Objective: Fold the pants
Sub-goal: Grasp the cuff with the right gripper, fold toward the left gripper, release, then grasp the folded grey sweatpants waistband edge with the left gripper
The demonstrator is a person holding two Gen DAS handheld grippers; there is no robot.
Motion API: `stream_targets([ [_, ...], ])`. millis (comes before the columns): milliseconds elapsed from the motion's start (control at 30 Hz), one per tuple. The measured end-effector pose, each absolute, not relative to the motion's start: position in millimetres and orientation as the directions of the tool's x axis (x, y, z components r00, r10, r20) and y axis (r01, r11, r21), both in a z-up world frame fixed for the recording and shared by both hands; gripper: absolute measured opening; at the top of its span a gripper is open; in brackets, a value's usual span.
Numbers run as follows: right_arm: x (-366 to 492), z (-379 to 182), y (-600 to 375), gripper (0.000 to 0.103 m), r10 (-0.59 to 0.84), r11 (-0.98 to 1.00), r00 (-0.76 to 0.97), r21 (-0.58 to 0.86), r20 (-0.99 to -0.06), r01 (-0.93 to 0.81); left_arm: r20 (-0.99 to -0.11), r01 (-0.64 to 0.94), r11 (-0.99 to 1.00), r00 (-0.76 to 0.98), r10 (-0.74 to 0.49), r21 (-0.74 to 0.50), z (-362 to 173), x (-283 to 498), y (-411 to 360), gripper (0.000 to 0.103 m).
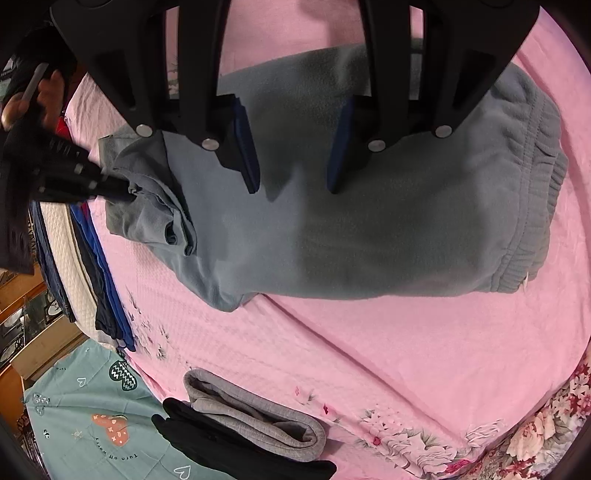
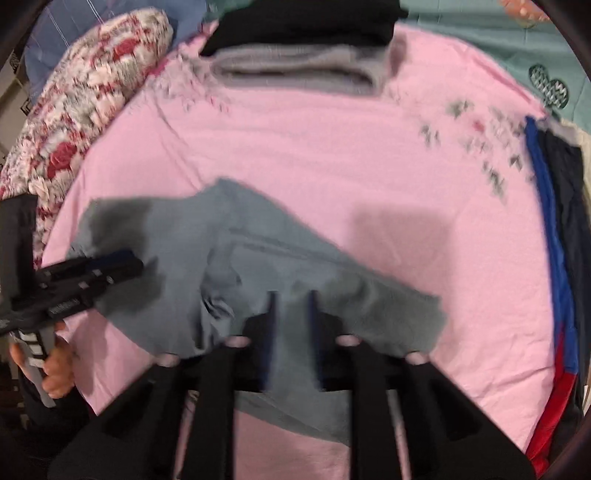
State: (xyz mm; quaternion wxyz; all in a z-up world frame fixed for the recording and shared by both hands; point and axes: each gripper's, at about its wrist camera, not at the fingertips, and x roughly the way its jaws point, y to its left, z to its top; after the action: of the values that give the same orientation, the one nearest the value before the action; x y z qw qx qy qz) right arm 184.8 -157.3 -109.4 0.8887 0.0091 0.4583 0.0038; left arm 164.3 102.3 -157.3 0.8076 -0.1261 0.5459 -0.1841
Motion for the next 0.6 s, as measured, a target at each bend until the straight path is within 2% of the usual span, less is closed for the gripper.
stream_targets([
  [133,181.4,-132.4,-121.9,0.008,0.082,0.994,0.547,0.029,-0.833,-0.106,-0.838,0.155,0.902,0.334,-0.431,-0.402,-157.7,165.6,102.0,0.039],
  [233,185.0,-143.9,-102.1,0.009,0.074,0.991,0.554,0.001,-0.829,-0.132,-0.841,0.157,0.904,0.332,-0.428,-0.398,-159.0,166.5,101.5,0.039],
  [433,185.3,-122.3,-102.9,0.008,0.101,0.990,0.574,0.027,-0.812,-0.136,-0.819,0.121,0.895,0.367,-0.442,-0.429,-137.6,158.7,122.8,0.039],
  [500,189.3,-108.1,-106.3,0.008,0.105,0.992,0.614,0.040,-0.782,-0.118,-0.805,0.082,0.902,0.422,-0.417,-0.424,-116.3,151.1,146.1,0.045],
  [567,205.3,-105.6,-109.7,0.008,0.095,0.994,0.622,0.043,-0.778,-0.098,-0.800,0.021,0.916,0.480,-0.360,-0.400,-96.3,140.9,171.0,0.065],
  [600,215.2,-110.0,-111.8,0.008,0.076,0.996,0.617,0.035,-0.783,-0.078,-0.802,-0.017,0.925,0.504,-0.321,-0.380,-87.7,135.0,184.1,0.067],
])
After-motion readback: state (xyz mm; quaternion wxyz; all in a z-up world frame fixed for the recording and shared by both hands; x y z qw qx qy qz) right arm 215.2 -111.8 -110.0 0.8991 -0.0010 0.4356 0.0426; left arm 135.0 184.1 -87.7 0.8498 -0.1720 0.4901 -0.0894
